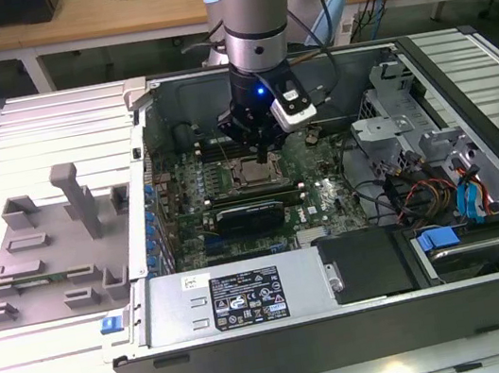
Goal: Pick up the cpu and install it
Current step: 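Close the cpu cover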
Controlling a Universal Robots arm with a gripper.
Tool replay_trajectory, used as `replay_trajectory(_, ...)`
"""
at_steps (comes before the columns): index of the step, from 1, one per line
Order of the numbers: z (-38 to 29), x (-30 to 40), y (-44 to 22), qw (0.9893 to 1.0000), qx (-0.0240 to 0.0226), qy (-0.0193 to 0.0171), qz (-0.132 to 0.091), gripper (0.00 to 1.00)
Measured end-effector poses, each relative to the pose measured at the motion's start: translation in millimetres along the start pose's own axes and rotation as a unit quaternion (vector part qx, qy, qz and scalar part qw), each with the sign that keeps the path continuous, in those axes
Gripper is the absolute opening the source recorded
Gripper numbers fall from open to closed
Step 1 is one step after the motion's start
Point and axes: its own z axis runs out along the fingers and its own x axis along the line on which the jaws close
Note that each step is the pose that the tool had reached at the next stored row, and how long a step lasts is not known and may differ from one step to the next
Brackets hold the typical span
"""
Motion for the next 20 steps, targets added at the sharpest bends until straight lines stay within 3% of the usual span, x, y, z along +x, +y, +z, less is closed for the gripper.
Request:
replay_trajectory(2, 0.0, 0.0, 0.1, 0.9998, 0.0001, -0.0003, -0.020, 0.11)
replay_trajectory(7, 0.0, 0.0, 0.2, 0.9991, 0.0001, -0.0007, -0.041, 0.11)
replay_trajectory(15, 0.3, 0.2, 0.2, 0.9991, 0.0001, -0.0007, -0.042, 0.11)
replay_trajectory(20, 1.8, 2.8, -3.7, 0.9991, 0.0000, -0.0008, -0.042, 0.11)
